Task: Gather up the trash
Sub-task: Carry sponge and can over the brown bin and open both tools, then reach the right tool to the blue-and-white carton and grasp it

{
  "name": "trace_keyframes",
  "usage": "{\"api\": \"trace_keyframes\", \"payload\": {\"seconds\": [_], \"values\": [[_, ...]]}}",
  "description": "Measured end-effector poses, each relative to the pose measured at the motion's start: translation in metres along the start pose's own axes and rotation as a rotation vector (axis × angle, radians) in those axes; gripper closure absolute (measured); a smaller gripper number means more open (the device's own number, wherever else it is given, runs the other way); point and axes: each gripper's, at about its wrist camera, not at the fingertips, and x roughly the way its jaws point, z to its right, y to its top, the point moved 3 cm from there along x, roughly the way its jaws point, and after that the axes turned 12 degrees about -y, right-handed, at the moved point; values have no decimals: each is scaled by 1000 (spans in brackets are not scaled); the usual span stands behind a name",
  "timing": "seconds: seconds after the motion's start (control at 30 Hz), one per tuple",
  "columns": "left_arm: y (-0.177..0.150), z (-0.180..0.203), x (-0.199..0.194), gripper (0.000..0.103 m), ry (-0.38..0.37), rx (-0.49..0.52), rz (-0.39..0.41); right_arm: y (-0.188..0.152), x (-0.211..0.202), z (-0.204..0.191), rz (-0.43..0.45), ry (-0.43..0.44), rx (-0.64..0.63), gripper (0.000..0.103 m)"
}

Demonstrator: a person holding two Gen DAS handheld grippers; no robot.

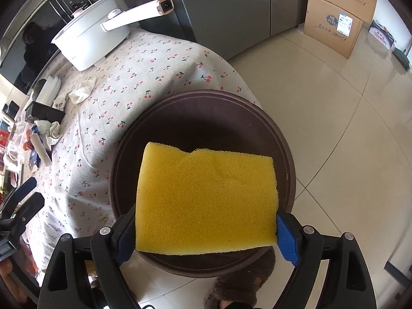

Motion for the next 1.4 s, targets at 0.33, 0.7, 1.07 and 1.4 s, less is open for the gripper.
{"api": "trace_keyframes", "payload": {"seconds": [0.33, 0.7, 1.07, 1.4], "values": [[-12, -46, -37, 1, 67, -50, 23, 10, -10, -25, 43, -69, 9, 0], [-25, -90, -73, 1, 101, -114, 59, 10, -14, -77, 29, -25, -57, 0], [-42, -143, -107, 1, 150, -216, 92, 20, -30, -165, 61, 45, -158, 0], [-63, -199, -135, 1, 260, -310, 96, 22, -33, -264, 77, 101, -262, 0]]}}
